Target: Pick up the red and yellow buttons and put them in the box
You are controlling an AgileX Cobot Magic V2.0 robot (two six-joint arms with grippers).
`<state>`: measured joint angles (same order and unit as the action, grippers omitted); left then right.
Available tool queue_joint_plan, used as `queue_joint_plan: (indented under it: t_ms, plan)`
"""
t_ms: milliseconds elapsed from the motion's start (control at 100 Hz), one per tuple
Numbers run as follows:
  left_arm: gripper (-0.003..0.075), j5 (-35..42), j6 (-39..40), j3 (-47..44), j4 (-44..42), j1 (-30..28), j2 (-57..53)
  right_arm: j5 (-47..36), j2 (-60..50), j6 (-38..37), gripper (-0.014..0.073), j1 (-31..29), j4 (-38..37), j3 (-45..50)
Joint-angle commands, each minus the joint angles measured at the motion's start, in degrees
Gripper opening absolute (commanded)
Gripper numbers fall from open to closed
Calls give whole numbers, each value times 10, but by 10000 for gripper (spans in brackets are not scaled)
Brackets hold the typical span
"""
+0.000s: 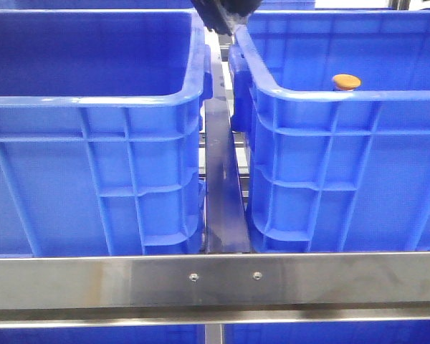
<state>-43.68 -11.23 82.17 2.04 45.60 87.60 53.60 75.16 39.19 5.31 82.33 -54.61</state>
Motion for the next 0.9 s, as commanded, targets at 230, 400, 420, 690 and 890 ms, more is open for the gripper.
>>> queue_joint_plan:
  t_ms: [230, 400, 420, 690, 890]
  plan:
    - [-20, 34, 1, 18, 5, 5, -19, 33, 10, 25, 588, 4, 55, -36]
    - [-20, 34, 1, 18, 8, 5, -19, 9, 29, 34, 588, 35, 55, -56]
    - [-20, 34, 1, 18, 8, 5, -19, 9, 33, 36, 588, 39, 55, -59]
    - [-20, 34, 1, 18, 8, 5, -19, 11, 45, 41, 487, 46, 56, -75]
    - [-19, 34, 1, 18, 8, 5, -19, 12, 45, 41, 167, 46, 53, -75]
